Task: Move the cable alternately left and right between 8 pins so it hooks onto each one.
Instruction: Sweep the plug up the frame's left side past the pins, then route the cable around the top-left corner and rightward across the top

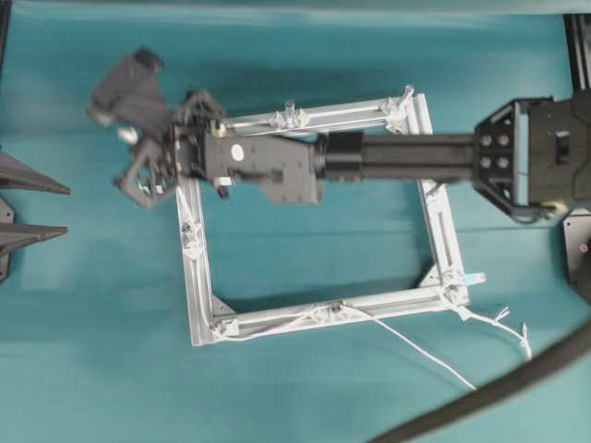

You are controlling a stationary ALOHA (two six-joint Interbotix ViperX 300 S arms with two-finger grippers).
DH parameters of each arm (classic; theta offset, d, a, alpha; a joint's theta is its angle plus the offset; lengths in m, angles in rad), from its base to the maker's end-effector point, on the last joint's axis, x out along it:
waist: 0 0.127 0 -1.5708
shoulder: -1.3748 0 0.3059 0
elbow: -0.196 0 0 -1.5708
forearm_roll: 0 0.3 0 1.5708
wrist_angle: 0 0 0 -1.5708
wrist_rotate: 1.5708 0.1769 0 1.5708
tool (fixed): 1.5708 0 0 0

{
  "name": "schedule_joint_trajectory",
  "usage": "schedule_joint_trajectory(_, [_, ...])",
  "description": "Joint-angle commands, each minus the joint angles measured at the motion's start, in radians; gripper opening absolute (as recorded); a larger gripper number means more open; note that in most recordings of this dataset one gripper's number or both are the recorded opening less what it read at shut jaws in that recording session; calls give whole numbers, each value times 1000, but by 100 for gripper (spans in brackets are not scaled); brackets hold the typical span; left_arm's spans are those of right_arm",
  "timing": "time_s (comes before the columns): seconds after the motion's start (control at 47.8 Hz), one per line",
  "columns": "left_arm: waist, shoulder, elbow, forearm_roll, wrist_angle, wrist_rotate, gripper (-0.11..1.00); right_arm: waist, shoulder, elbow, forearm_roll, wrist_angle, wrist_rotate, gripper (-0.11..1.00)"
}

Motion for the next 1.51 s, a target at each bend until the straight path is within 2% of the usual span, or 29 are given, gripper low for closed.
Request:
schedule_joint_trajectory(0.0, [2, 9, -12, 5, -5, -3, 60, -28, -11, -78, -3, -5, -9, 10])
schedule_joint_trajectory(0.188, [2, 9, -12, 3, -5, -2, 60, -58, 28, -132, -3, 20, 0, 10])
schedule_joint_trajectory(0.356, [2, 9, -12, 5, -5, -2, 60, -72, 34, -132, -3, 80, 46, 10])
schedule_joint_trajectory(0.565, [2, 9, -14, 5, -5, -3, 60, -83, 32, -132, -44, 149, 112, 10])
schedule_joint_trajectory(0.753, [2, 9, -14, 5, -5, -3, 60, -80, 28, -129, -49, 230, 170, 10])
schedule_joint_trajectory(0.942, [2, 9, -14, 5, -5, -3, 60, -58, 2, -106, -51, 253, 181, 10])
schedule_joint_trajectory(1.088, [2, 9, -12, 3, -5, -3, 60, -43, -35, -44, -51, 273, 201, 10])
schedule_joint_trajectory(1.255, [2, 9, -14, 3, -5, -3, 60, -32, -121, 114, -57, 238, 290, 10])
schedule_joint_trajectory(1.486, [2, 9, -12, 3, -5, -3, 60, -8, -232, 298, -112, 146, 408, 10])
